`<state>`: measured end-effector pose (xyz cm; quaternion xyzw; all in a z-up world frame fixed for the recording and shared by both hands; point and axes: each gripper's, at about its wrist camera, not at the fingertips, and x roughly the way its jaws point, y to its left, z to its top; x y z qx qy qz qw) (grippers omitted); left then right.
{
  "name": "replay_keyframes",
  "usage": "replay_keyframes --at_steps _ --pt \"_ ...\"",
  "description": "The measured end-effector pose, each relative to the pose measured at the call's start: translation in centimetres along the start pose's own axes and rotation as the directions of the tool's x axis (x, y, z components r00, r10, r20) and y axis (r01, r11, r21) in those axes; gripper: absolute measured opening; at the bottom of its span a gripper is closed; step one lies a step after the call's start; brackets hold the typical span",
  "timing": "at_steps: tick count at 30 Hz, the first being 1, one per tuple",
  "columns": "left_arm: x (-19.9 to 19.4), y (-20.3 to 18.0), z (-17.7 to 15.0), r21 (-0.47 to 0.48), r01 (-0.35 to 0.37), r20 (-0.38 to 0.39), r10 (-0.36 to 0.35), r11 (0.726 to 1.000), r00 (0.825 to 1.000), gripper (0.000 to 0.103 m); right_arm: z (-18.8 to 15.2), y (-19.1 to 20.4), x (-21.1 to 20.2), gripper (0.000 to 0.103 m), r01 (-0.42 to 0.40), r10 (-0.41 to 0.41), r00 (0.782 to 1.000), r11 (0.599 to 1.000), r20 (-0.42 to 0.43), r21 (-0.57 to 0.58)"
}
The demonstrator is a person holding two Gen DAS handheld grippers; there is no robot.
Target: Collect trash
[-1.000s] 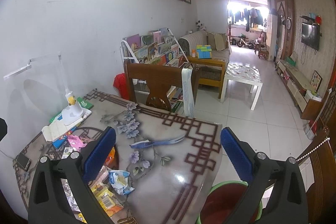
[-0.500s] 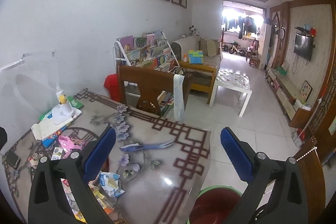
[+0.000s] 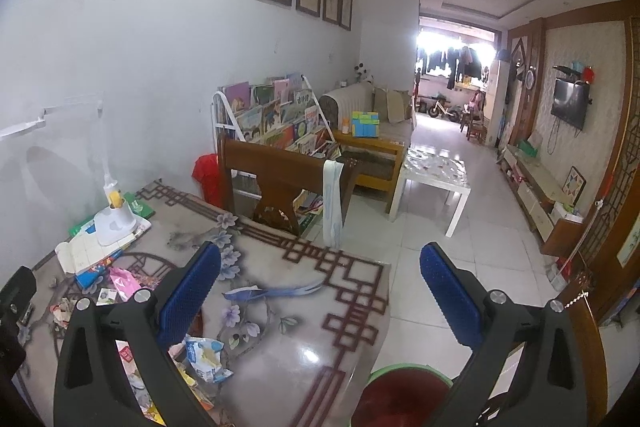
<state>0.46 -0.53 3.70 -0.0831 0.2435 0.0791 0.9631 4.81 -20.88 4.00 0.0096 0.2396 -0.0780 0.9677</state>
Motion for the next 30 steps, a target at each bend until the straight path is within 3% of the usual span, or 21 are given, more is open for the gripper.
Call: replay_keyframes --at_steps 9,18,30 --pt "-0.2 0.0 -0.1 0.009 -0.006 0.000 0.006 1.000 1.000 0.098 0.8 -0.2 0.0 0.096 -0.001 0.002 1.000 1.000 -0.026 0.018" --pt "0.4 0.7 -0.2 -0.008 -0.013 -0.019 0.013 1.000 1.000 0.098 1.3 0.7 -0.7 0.096 0.078 -0.078 0.997 0.997 -0.017 -0.006" --pt "1.4 0.3 -0.4 0.009 -0.002 -0.036 0.002 1.000 0.999 0.098 1.3 1.3 -0.7 0.096 0.043 -0.043 0.999 0.999 -0.032 -0.004"
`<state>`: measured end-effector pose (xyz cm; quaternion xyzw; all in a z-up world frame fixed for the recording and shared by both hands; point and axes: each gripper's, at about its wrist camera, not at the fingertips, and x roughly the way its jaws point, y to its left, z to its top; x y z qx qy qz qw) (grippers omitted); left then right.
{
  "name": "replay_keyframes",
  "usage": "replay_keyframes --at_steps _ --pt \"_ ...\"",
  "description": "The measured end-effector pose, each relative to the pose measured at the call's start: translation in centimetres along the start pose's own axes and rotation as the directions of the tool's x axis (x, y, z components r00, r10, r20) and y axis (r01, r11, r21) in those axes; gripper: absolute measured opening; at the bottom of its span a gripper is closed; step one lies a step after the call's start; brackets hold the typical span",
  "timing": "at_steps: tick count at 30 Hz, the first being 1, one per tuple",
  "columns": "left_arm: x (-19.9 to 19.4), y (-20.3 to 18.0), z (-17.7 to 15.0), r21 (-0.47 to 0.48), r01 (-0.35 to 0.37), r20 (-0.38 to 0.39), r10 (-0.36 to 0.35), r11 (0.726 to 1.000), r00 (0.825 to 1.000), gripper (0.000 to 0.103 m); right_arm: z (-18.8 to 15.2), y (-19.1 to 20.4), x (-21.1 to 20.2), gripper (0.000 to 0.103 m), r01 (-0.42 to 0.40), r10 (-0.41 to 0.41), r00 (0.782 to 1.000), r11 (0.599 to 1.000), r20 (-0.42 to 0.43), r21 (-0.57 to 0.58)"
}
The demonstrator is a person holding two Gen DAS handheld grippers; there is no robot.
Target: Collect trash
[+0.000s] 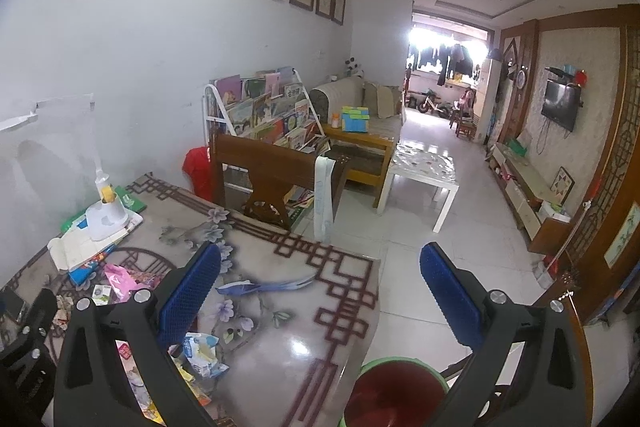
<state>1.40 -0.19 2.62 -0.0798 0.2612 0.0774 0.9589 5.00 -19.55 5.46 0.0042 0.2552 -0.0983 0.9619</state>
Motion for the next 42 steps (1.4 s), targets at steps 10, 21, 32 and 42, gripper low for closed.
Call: replay_keyframes --at_steps 10,21,32,42 --pt "0.6 -0.5 -0.1 -0.012 0.010 -0.008 -0.010 1.000 1.000 0.098 0.7 0.0 -0.2 0.096 0.001 -0.001 0.999 1.000 0.044 0.014" --pt "1.2 -0.5 0.0 -0.020 0.013 -0.012 -0.013 1.000 1.000 0.098 1.0 0.2 -0.3 0.096 0.005 -0.006 0.999 1.000 0.054 0.015" --pt "1.3 -0.3 0.0 -0.018 0.014 -0.011 -0.014 1.000 1.000 0.098 1.0 0.4 0.3 0.096 0.002 -0.002 1.000 1.000 0.023 0.015" --pt "4.0 -0.3 -1.5 -0.002 -0.004 -0.045 0.004 1.000 0.999 0.098 -0.9 1.5 3.9 0.096 -0.018 0.018 0.993 1.000 -0.112 0.000"
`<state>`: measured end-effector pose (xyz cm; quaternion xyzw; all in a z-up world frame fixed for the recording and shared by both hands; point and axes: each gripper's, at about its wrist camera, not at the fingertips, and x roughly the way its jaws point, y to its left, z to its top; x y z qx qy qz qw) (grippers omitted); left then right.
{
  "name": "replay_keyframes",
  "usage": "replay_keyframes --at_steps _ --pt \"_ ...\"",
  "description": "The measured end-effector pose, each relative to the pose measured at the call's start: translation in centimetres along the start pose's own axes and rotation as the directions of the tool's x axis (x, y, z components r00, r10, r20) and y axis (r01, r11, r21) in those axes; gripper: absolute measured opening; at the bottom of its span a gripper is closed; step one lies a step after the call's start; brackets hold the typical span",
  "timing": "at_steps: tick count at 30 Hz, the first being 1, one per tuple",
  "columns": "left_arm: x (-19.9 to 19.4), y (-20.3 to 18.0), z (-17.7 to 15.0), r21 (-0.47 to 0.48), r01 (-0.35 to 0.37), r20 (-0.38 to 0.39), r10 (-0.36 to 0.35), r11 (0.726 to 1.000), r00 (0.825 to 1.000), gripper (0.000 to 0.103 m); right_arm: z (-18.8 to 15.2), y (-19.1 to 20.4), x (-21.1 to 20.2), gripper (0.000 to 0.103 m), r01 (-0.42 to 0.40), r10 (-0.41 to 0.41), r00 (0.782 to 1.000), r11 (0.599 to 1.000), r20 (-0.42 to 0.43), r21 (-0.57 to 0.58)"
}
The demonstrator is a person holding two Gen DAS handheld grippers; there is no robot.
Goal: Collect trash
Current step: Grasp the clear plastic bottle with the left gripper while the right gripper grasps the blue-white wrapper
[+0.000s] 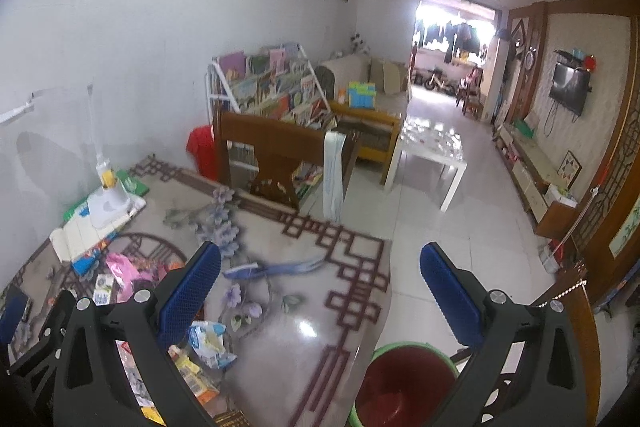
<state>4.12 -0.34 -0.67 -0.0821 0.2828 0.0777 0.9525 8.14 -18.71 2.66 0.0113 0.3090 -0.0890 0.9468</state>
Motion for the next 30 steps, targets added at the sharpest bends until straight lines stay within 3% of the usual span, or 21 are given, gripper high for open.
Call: replay_keyframes --at_steps 10,23,30 --pt "5.2 0.0 -1.3 0.032 -0.019 -0.102 0.022 0.999 0.995 0.098 -0.6 1.5 5.9 0.096 -0.020 0.018 0.992 1.000 -0.124 -0.009" --pt "8.4 0.4 -1.7 0.015 -0.038 -0.166 0.040 0.999 0.985 0.098 -0.6 2.5 8.9 0.096 -0.025 0.018 0.987 0.999 -0.159 -0.041" --pt "8.3 2.4 -3.2 0.012 -0.085 -0.166 0.085 0.996 0.982 0.098 -2.7 3.1 10.6 0.096 -0.044 0.029 0.984 0.996 -0.176 -0.082"
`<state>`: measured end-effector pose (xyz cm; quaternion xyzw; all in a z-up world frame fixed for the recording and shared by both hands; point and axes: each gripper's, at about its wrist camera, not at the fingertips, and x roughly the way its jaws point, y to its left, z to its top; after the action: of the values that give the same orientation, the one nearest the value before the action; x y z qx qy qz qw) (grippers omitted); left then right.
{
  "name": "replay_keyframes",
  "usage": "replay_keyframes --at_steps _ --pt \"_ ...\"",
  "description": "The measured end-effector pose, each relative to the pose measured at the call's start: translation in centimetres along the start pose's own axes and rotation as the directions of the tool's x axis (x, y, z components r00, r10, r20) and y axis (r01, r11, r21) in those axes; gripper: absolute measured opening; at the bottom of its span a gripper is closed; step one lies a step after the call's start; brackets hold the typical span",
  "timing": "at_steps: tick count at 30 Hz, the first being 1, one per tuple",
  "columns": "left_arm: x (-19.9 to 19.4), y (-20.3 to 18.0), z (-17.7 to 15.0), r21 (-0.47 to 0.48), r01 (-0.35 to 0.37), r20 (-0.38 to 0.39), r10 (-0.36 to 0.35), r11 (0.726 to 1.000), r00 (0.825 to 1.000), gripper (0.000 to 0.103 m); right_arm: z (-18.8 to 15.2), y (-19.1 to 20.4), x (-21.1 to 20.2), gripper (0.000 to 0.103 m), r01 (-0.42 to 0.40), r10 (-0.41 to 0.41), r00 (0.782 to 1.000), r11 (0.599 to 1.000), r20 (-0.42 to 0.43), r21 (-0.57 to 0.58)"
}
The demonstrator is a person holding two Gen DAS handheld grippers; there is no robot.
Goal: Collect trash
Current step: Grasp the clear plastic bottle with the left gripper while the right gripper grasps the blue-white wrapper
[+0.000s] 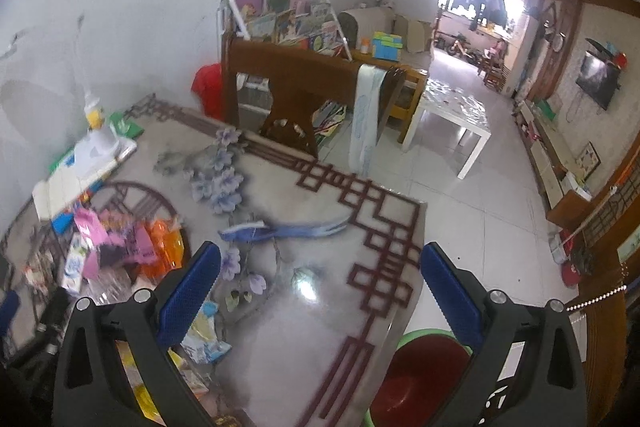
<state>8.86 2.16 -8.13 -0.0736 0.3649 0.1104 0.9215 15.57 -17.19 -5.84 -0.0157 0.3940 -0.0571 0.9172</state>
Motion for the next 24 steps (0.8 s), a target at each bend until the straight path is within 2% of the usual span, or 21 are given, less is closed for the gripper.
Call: replay_keyframes --at_steps 5,9,11,13,15,16,18,20,23,24 --pt "0.5 2.4 -1.9 0.012 -0.041 -0.018 0.041 0.999 0.999 0.098 -1.7 0.9 0.7 0.096 -0.028 0.027 0.999 0.998 -0.028 -0.049" --pt "2.1 3.8 -2.7 0.009 -0.019 -0.059 0.020 1.000 0.998 0.098 -2.7 1.5 0.3 0.096 -0.036 0.034 0.999 0.996 -0.031 -0.078" --pt "3.2 4.0 -2.6 0.020 0.027 -0.065 -0.026 0.999 0.998 0.098 -2.9 1.7 0.0 0.096 -0.038 0.036 0.999 0.996 -0.030 -0.085" --pt "4.8 3.8 -2.3 0.057 0.120 -0.115 -0.113 0.991 0.987 0.098 -3.1 1.8 -0.3 0.096 -0.039 0.037 0.999 0.995 -0.030 -0.088" --pt "6.8 3.5 -2.1 0.090 0.223 -0.227 -0.198 0.971 0.954 0.098 -3.3 1.8 -0.7 0.096 -0.041 0.038 0.999 0.995 -0.031 -0.088" --pt "7.6 3.4 -2.1 0.111 0.261 -0.274 -0.223 0.959 0.936 0.098 -3.4 1.7 -0.9 0.096 -0.043 0.040 0.999 0.995 -0.030 -0.089" --pt "8.7 3.0 -2.0 0.169 0.277 -0.308 -0.216 0.946 0.926 0.097 -3.6 1.6 -1.3 0.096 -0.046 0.044 0.999 0.994 -0.016 -0.095" --pt "10.0 2.4 -2.0 0.226 0.274 -0.339 -0.188 0.935 0.922 0.089 -3.8 1.5 -1.3 0.096 -0.054 0.052 0.998 0.994 -0.025 -0.090" --pt "11.3 2.5 -2.2 0.209 0.269 -0.359 -0.182 0.940 0.915 0.076 -4.0 1.4 -1.0 0.096 -0.101 0.098 0.994 0.992 -0.047 -0.079" --pt "11.6 2.8 -2.3 0.177 0.276 -0.365 -0.198 0.945 0.910 0.062 -4.1 1.3 -0.8 0.096 -0.112 0.108 0.993 0.991 -0.051 -0.078"
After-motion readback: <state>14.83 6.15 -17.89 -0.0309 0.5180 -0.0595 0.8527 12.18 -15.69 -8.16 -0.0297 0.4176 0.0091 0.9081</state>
